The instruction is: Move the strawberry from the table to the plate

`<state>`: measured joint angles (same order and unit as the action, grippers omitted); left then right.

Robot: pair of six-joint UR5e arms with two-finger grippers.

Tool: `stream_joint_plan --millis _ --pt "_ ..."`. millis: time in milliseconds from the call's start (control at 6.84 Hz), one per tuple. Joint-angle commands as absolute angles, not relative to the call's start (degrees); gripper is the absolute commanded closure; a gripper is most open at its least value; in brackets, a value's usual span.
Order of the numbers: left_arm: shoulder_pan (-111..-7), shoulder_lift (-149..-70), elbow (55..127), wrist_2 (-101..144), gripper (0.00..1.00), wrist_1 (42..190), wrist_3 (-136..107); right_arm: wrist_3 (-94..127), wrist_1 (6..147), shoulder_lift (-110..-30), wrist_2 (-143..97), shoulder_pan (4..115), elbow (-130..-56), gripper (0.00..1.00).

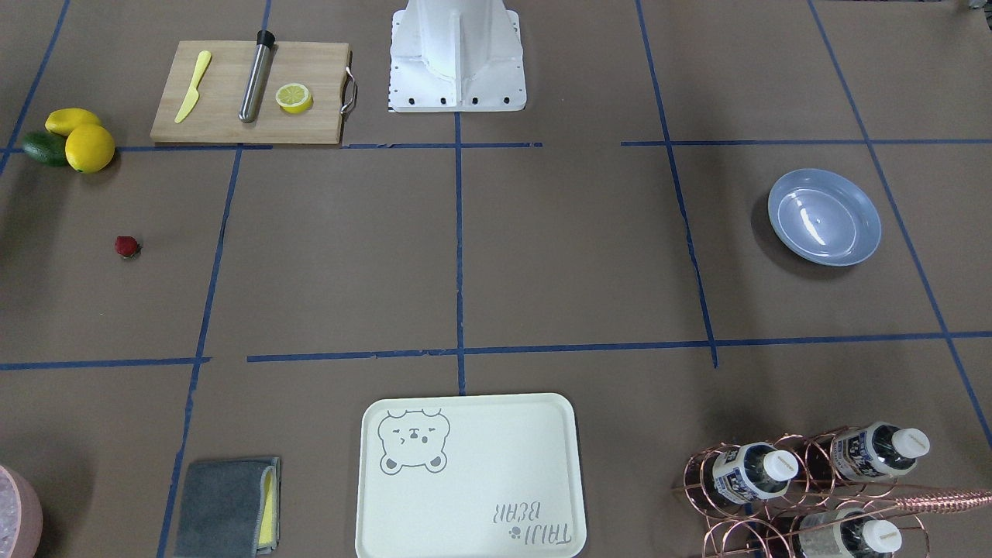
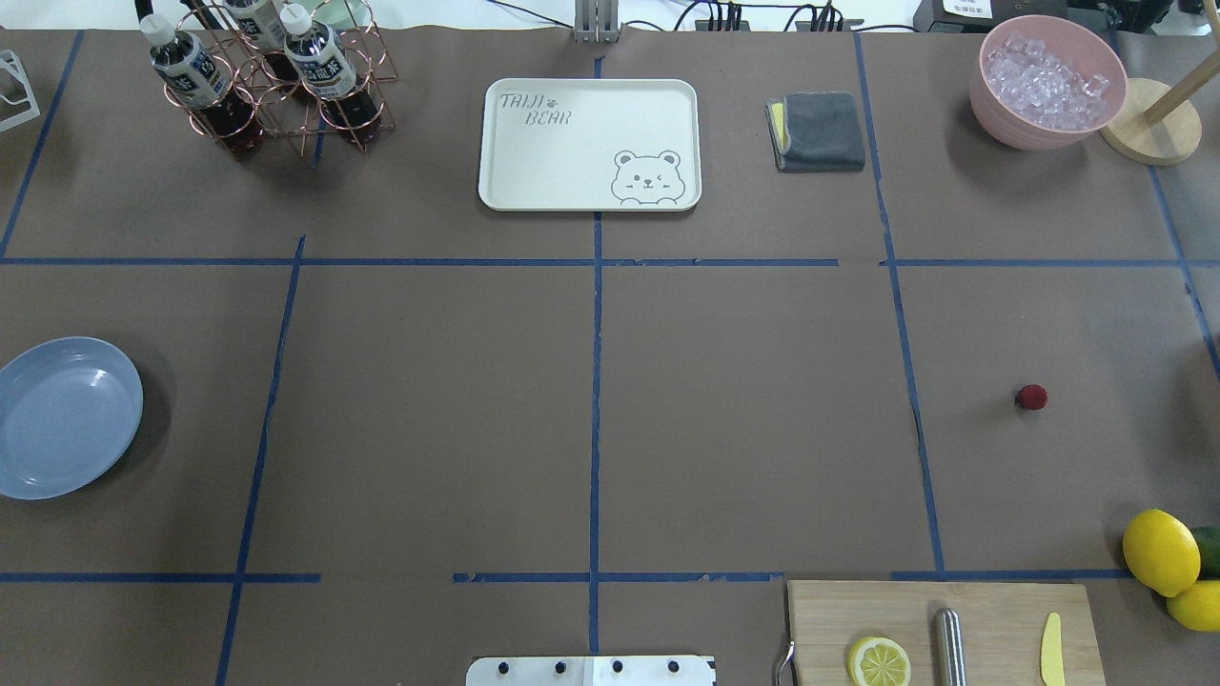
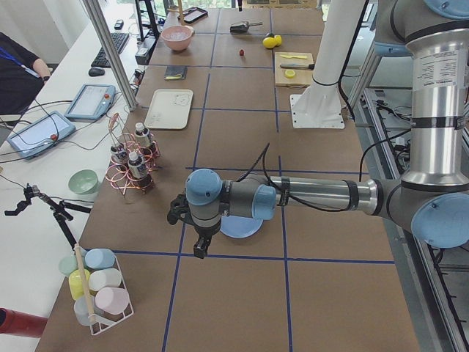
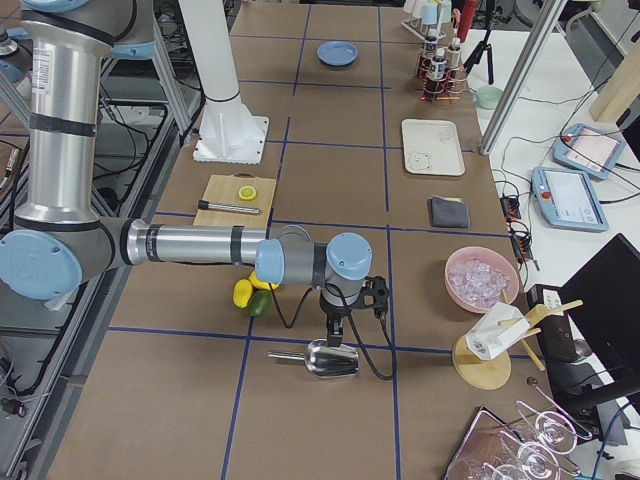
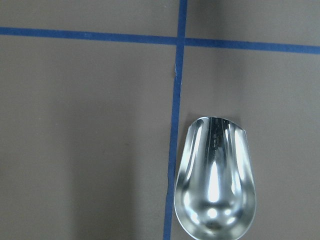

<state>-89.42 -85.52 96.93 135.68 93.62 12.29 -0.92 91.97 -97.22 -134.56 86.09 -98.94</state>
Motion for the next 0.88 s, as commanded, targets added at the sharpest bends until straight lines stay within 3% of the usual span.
stream_joint_plan --millis 0,731 --pt "-88.25 -86.04 97.99 135.62 0.00 97.27 12.22 -0.62 91.93 -93.19 -134.47 86.04 -101.58 0.00" --pt "-87.89 -85.87 97.56 135.53 0.00 117.11 11.69 2.64 89.74 -90.08 -134.56 84.64 -102.48 0.00"
